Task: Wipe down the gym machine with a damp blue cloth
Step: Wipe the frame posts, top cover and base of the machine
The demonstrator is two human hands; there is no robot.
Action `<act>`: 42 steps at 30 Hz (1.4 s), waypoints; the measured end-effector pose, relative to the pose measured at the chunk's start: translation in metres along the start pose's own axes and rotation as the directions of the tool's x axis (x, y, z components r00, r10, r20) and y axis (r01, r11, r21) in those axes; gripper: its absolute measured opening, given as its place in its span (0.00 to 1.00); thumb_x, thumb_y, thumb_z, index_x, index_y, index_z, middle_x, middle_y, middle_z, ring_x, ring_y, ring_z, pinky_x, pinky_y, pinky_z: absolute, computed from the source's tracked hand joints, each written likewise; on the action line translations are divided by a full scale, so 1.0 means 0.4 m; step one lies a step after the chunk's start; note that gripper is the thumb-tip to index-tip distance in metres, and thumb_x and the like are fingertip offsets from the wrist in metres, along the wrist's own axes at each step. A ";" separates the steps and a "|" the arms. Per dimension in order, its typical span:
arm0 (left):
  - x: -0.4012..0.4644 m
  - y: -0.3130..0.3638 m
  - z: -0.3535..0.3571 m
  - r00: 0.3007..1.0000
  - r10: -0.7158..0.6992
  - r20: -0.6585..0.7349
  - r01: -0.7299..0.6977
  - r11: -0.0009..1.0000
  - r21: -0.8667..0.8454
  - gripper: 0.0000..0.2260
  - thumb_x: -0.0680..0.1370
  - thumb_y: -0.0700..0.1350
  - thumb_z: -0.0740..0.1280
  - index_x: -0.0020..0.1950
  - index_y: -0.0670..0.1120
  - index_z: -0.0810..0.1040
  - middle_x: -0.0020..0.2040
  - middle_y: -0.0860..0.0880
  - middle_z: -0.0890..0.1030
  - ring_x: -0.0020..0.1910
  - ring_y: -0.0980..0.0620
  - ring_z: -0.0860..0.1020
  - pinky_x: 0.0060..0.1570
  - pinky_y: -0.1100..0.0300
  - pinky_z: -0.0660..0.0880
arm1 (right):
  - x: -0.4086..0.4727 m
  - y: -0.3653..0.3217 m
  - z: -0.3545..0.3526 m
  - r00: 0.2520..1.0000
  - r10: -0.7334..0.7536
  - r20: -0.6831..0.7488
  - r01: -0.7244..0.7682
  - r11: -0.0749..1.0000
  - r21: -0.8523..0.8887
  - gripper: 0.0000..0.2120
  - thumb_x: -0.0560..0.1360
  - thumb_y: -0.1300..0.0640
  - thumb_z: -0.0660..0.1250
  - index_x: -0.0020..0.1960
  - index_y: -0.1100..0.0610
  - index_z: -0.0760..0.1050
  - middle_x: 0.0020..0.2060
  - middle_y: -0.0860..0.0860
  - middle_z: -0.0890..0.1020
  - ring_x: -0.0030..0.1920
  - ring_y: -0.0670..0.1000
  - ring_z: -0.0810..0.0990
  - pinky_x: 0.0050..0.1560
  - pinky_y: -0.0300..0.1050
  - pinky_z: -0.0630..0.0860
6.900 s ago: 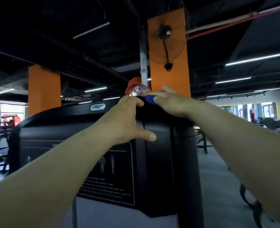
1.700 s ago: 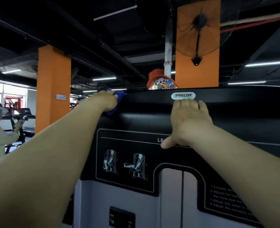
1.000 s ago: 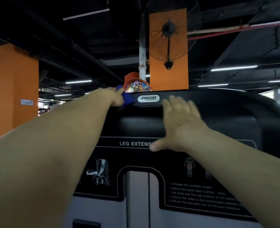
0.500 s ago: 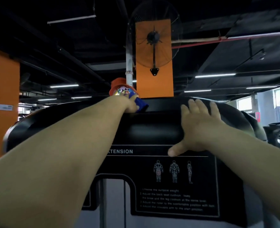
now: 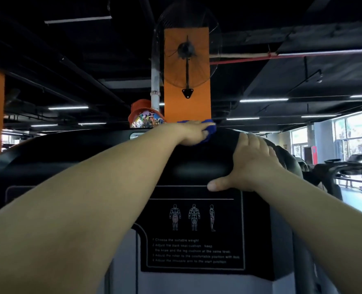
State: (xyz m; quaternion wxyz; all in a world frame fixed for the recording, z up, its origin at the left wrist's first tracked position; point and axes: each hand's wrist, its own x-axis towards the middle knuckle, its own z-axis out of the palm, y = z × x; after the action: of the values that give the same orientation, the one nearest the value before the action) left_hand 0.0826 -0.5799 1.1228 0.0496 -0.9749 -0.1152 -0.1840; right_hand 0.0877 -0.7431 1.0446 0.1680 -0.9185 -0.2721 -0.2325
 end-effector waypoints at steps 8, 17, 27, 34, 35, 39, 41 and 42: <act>0.002 0.040 0.016 0.998 -0.053 -0.044 0.054 0.999 0.005 0.24 0.85 0.55 0.44 0.81 0.52 0.48 0.81 0.47 0.49 0.79 0.48 0.47 0.77 0.50 0.45 | -0.019 0.032 0.040 0.987 -0.081 -0.141 0.095 0.991 0.099 0.69 0.58 0.29 0.74 0.79 0.58 0.37 0.79 0.54 0.43 0.79 0.53 0.41 0.78 0.53 0.42; -0.027 0.078 0.040 0.993 0.031 -0.117 -0.033 0.999 -0.017 0.23 0.86 0.53 0.46 0.81 0.49 0.50 0.81 0.48 0.51 0.79 0.48 0.49 0.76 0.55 0.46 | -0.058 0.054 0.089 0.958 -0.045 -0.283 0.105 0.974 0.200 0.69 0.60 0.30 0.74 0.78 0.59 0.32 0.79 0.54 0.40 0.79 0.52 0.39 0.78 0.51 0.40; -0.169 -0.071 0.026 0.960 -0.266 -0.089 0.275 0.954 0.117 0.24 0.82 0.57 0.48 0.74 0.51 0.68 0.72 0.44 0.71 0.64 0.42 0.73 0.64 0.51 0.67 | -0.117 -0.029 0.077 0.911 -0.348 -0.221 0.332 0.937 -0.104 0.56 0.72 0.35 0.67 0.78 0.58 0.31 0.78 0.54 0.34 0.78 0.54 0.33 0.77 0.53 0.36; -0.222 -0.106 0.059 0.971 -0.075 -0.226 0.069 0.997 -0.033 0.17 0.85 0.51 0.49 0.61 0.48 0.75 0.68 0.46 0.74 0.61 0.46 0.73 0.56 0.56 0.67 | -0.074 -0.140 0.045 0.934 -0.355 0.044 0.357 0.932 -0.068 0.65 0.65 0.36 0.76 0.78 0.60 0.33 0.79 0.56 0.37 0.79 0.55 0.37 0.78 0.52 0.38; -0.236 -0.157 0.053 0.962 -0.135 -0.236 0.138 0.990 -0.005 0.16 0.84 0.51 0.49 0.56 0.47 0.75 0.66 0.44 0.75 0.57 0.45 0.73 0.53 0.56 0.66 | -0.070 -0.147 0.058 0.934 -0.351 0.063 0.356 0.928 -0.110 0.66 0.65 0.36 0.76 0.78 0.61 0.31 0.78 0.57 0.35 0.78 0.56 0.35 0.78 0.53 0.38; -0.299 -0.295 0.048 0.833 -0.460 -0.307 0.498 0.865 0.055 0.18 0.84 0.49 0.51 0.66 0.43 0.74 0.65 0.38 0.75 0.61 0.38 0.74 0.64 0.48 0.69 | -0.078 -0.165 0.117 0.957 -0.289 0.017 0.280 0.908 -0.312 0.69 0.66 0.36 0.75 0.73 0.66 0.24 0.75 0.62 0.30 0.77 0.61 0.32 0.76 0.55 0.34; -0.307 -0.276 0.074 0.803 -0.434 -0.408 0.497 0.866 0.059 0.18 0.83 0.47 0.51 0.65 0.42 0.75 0.63 0.40 0.76 0.61 0.38 0.74 0.65 0.48 0.68 | -0.083 -0.180 0.117 0.964 -0.264 0.008 0.254 0.920 -0.300 0.69 0.66 0.36 0.75 0.73 0.66 0.24 0.75 0.62 0.30 0.76 0.61 0.31 0.76 0.56 0.35; -0.310 -0.258 0.096 0.805 -0.358 -0.472 0.427 0.903 0.043 0.20 0.83 0.48 0.50 0.64 0.42 0.76 0.63 0.40 0.77 0.62 0.40 0.74 0.66 0.49 0.67 | -0.089 -0.190 0.117 0.965 -0.261 0.010 0.254 0.928 -0.274 0.69 0.66 0.35 0.74 0.73 0.66 0.24 0.75 0.62 0.29 0.76 0.61 0.31 0.76 0.56 0.34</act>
State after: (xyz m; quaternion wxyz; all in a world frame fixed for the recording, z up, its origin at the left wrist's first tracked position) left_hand -0.0417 -0.5004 1.0470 0.1075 -0.8531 -0.3132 -0.4032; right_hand 0.0330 -0.6774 1.0011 0.0118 -0.8860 -0.3533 -0.3001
